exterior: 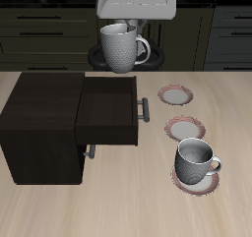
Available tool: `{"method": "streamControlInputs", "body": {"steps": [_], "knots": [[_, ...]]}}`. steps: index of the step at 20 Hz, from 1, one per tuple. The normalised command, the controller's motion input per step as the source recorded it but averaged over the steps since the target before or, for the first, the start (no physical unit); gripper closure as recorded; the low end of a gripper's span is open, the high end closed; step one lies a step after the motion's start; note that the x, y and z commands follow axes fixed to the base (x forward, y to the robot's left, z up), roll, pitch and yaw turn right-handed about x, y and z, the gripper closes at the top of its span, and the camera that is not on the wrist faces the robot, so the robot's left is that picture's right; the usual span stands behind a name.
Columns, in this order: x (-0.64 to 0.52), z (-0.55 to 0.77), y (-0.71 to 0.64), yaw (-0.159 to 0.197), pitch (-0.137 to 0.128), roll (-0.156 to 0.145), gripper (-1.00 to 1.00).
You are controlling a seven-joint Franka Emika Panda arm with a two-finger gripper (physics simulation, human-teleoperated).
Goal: Place the porcelain mug that is in the drawer onto the middle plate relative to the robot
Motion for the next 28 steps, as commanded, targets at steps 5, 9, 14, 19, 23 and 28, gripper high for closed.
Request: {"method": "streamControlInputs", "body": {"steps": [5, 9, 14, 19, 23, 28], "knots": [[-0.18, -0.09, 0.57, -0.043, 0.016, 0.051, 1.0], [-0.19, -0.08, 0.68, -0.096, -0.005, 0.043, 1.0], [-0.07, -0.16, 0.43, -0.064, 0.013, -0.008, 1.0], [-0.04, -0.09, 0.42, -0.053, 0.012, 0.004, 1.0], [-0.06, -0.17, 0.24, -0.008, 0.02, 0.02, 1.0], [0.02, -0.44, 0.39, 0.007, 0.056, 0.07, 1.0]]}}
